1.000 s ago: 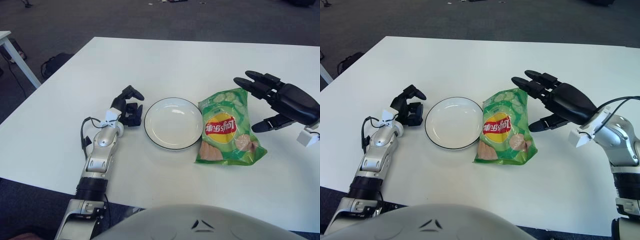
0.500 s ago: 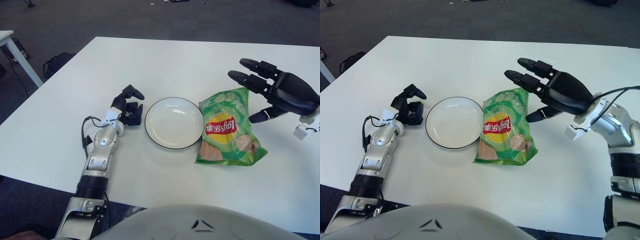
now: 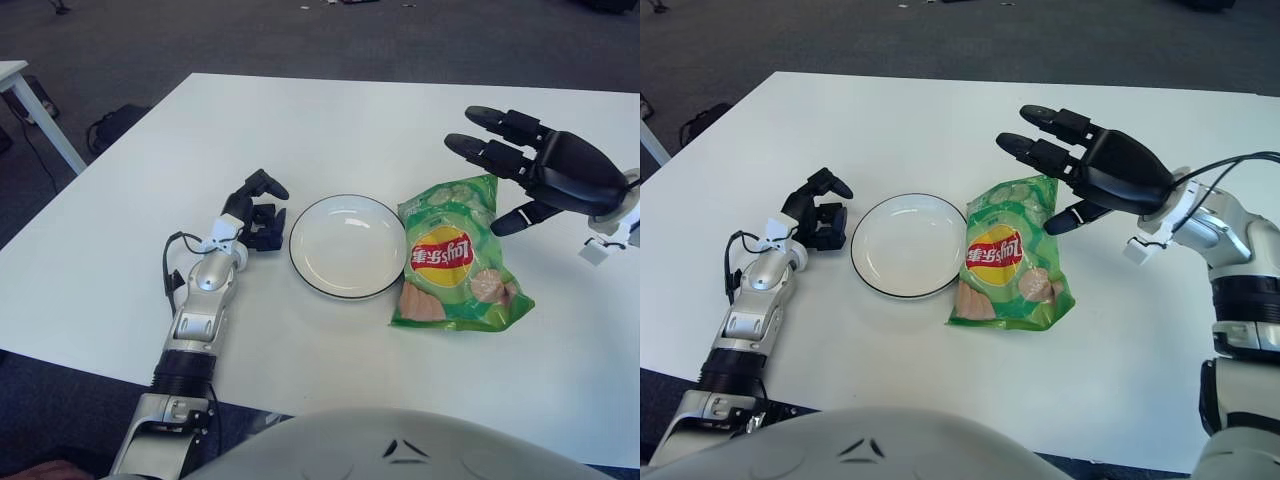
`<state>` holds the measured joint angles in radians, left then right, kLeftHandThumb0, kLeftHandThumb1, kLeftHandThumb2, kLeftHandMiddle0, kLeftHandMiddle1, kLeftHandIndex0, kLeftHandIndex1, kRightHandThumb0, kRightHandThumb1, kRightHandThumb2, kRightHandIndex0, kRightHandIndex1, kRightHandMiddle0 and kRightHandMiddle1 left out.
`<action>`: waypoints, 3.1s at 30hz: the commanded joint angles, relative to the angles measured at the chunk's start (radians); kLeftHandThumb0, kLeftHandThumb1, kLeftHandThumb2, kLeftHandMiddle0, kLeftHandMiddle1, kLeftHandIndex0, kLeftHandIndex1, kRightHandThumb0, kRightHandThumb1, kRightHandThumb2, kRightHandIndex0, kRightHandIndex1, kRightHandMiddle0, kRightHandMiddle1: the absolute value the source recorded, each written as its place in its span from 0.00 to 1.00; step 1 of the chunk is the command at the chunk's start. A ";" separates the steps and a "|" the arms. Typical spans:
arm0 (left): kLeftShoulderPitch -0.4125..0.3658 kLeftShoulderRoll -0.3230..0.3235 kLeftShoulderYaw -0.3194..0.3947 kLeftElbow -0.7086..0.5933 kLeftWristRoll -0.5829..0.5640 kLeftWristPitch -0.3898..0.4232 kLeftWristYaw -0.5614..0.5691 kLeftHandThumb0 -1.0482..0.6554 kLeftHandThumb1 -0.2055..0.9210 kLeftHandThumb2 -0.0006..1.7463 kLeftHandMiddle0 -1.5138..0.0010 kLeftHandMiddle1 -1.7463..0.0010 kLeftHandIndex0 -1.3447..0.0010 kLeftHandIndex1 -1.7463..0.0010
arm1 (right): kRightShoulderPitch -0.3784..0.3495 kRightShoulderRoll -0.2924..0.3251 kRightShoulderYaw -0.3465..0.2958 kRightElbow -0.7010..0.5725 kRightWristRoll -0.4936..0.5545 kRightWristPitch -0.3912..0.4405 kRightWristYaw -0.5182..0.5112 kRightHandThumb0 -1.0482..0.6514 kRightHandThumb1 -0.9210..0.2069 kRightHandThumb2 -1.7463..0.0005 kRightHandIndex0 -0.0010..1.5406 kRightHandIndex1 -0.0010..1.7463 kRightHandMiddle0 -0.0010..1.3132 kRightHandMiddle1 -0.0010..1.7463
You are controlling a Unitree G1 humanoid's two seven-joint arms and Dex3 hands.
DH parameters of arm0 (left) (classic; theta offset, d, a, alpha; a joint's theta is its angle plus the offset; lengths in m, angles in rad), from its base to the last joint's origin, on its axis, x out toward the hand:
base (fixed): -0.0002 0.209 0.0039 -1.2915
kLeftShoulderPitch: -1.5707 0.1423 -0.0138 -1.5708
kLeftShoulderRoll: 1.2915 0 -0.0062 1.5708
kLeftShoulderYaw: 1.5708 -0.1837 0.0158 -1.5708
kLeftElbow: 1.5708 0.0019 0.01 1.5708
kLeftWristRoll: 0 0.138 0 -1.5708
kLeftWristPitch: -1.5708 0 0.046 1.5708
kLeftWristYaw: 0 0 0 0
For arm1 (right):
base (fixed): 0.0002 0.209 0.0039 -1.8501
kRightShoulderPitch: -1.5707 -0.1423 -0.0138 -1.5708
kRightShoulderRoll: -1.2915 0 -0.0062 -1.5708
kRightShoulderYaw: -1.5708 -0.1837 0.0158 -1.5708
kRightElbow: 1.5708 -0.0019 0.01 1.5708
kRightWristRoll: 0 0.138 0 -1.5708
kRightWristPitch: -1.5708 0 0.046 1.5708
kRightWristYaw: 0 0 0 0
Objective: Put the snack into the plate.
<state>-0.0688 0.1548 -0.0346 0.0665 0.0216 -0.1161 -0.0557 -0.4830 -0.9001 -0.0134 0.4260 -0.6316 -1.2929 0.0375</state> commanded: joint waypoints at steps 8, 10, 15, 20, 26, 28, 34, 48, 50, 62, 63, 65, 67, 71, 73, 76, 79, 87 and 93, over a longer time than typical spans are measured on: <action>0.090 -0.034 -0.013 0.085 0.017 -0.016 0.013 0.35 0.52 0.71 0.17 0.00 0.58 0.00 | -0.120 -0.088 0.128 0.056 0.098 -0.065 0.120 0.01 0.00 0.68 0.00 0.00 0.00 0.00; 0.089 -0.033 -0.012 0.086 0.017 -0.018 0.012 0.35 0.52 0.71 0.17 0.00 0.59 0.00 | -0.124 -0.097 0.137 0.049 0.117 -0.069 0.136 0.01 0.00 0.69 0.00 0.00 0.00 0.00; 0.086 -0.032 -0.010 0.096 0.022 -0.032 0.015 0.35 0.52 0.71 0.17 0.00 0.59 0.00 | -0.155 -0.111 0.180 0.068 0.133 -0.115 0.174 0.00 0.00 0.72 0.00 0.00 0.00 0.00; 0.085 -0.030 -0.009 0.093 0.029 -0.029 0.014 0.35 0.52 0.71 0.16 0.00 0.58 0.00 | -0.182 -0.131 0.239 0.083 0.169 -0.138 0.225 0.00 0.00 0.71 0.00 0.00 0.00 0.00; 0.086 -0.028 -0.007 0.085 0.032 -0.021 0.014 0.35 0.52 0.71 0.16 0.00 0.58 0.00 | -0.190 -0.138 0.263 0.080 0.200 -0.140 0.265 0.00 0.00 0.68 0.00 0.00 0.02 0.02; 0.086 -0.027 -0.007 0.082 0.033 -0.019 0.012 0.35 0.52 0.71 0.16 0.00 0.58 0.00 | -0.192 -0.133 0.265 0.078 0.213 -0.145 0.268 0.00 0.00 0.68 0.00 0.00 0.01 0.05; 0.089 -0.024 -0.006 0.076 0.031 -0.016 0.008 0.35 0.52 0.71 0.17 0.00 0.58 0.00 | -0.191 -0.125 0.271 0.075 0.241 -0.152 0.278 0.00 0.00 0.71 0.00 0.00 0.00 0.11; 0.095 -0.025 -0.007 0.072 0.031 -0.020 0.009 0.35 0.52 0.71 0.19 0.00 0.58 0.00 | -0.191 -0.083 0.296 0.084 0.230 -0.207 0.293 0.00 0.00 0.69 0.00 0.00 0.00 0.09; 0.097 -0.028 -0.007 0.073 0.027 -0.029 0.008 0.35 0.52 0.71 0.19 0.00 0.58 0.00 | -0.200 -0.076 0.315 0.085 0.225 -0.220 0.301 0.00 0.00 0.71 0.00 0.00 0.00 0.06; 0.106 -0.036 -0.014 0.056 0.039 -0.036 0.025 0.35 0.53 0.70 0.18 0.00 0.59 0.00 | -0.208 -0.034 0.377 0.143 0.216 -0.263 0.323 0.00 0.00 0.67 0.00 0.00 0.00 0.00; 0.106 -0.037 -0.015 0.055 0.040 -0.035 0.027 0.35 0.53 0.70 0.18 0.00 0.59 0.00 | -0.212 -0.039 0.390 0.144 0.225 -0.259 0.328 0.00 0.00 0.66 0.00 0.00 0.00 0.00; 0.107 -0.036 -0.015 0.052 0.038 -0.034 0.027 0.35 0.53 0.70 0.18 0.00 0.59 0.00 | -0.222 -0.050 0.428 0.145 0.243 -0.245 0.346 0.01 0.00 0.65 0.00 0.00 0.00 0.00; 0.108 -0.036 -0.016 0.049 0.038 -0.033 0.028 0.35 0.53 0.70 0.18 0.00 0.59 0.00 | -0.226 -0.056 0.443 0.144 0.252 -0.241 0.353 0.01 0.00 0.65 0.00 0.00 0.00 0.00; 0.109 -0.034 -0.016 0.051 0.029 -0.054 0.019 0.35 0.53 0.70 0.18 0.00 0.59 0.00 | -0.235 -0.071 0.491 0.129 0.282 -0.219 0.382 0.02 0.00 0.66 0.01 0.00 0.01 0.01; 0.109 -0.034 -0.015 0.052 0.026 -0.060 0.017 0.35 0.53 0.70 0.18 0.00 0.59 0.00 | -0.236 -0.081 0.513 0.117 0.300 -0.203 0.402 0.02 0.00 0.67 0.01 0.01 0.02 0.01; 0.109 -0.032 -0.013 0.054 0.019 -0.068 0.011 0.35 0.53 0.70 0.18 0.00 0.59 0.00 | -0.237 -0.096 0.546 0.093 0.329 -0.169 0.441 0.05 0.00 0.72 0.03 0.01 0.01 0.05; 0.110 -0.032 -0.014 0.051 0.016 -0.074 0.007 0.35 0.53 0.70 0.18 0.00 0.59 0.00 | -0.236 -0.110 0.570 0.067 0.354 -0.134 0.486 0.07 0.01 0.76 0.04 0.02 0.00 0.08; 0.114 -0.027 -0.015 0.045 0.028 -0.081 0.010 0.35 0.52 0.71 0.18 0.00 0.59 0.00 | -0.220 -0.103 0.603 0.033 0.418 -0.069 0.575 0.15 0.14 0.71 0.09 0.18 0.00 0.37; 0.117 -0.026 -0.012 0.040 0.014 -0.081 -0.003 0.35 0.53 0.70 0.18 0.00 0.59 0.00 | -0.187 -0.112 0.573 -0.012 0.469 -0.013 0.601 0.28 0.31 0.52 0.06 0.71 0.19 0.75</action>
<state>-0.0553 0.1611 -0.0326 0.0445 0.0465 -0.1886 -0.0494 -0.6952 -1.0057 0.5729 0.4475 -0.1863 -1.3406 0.6197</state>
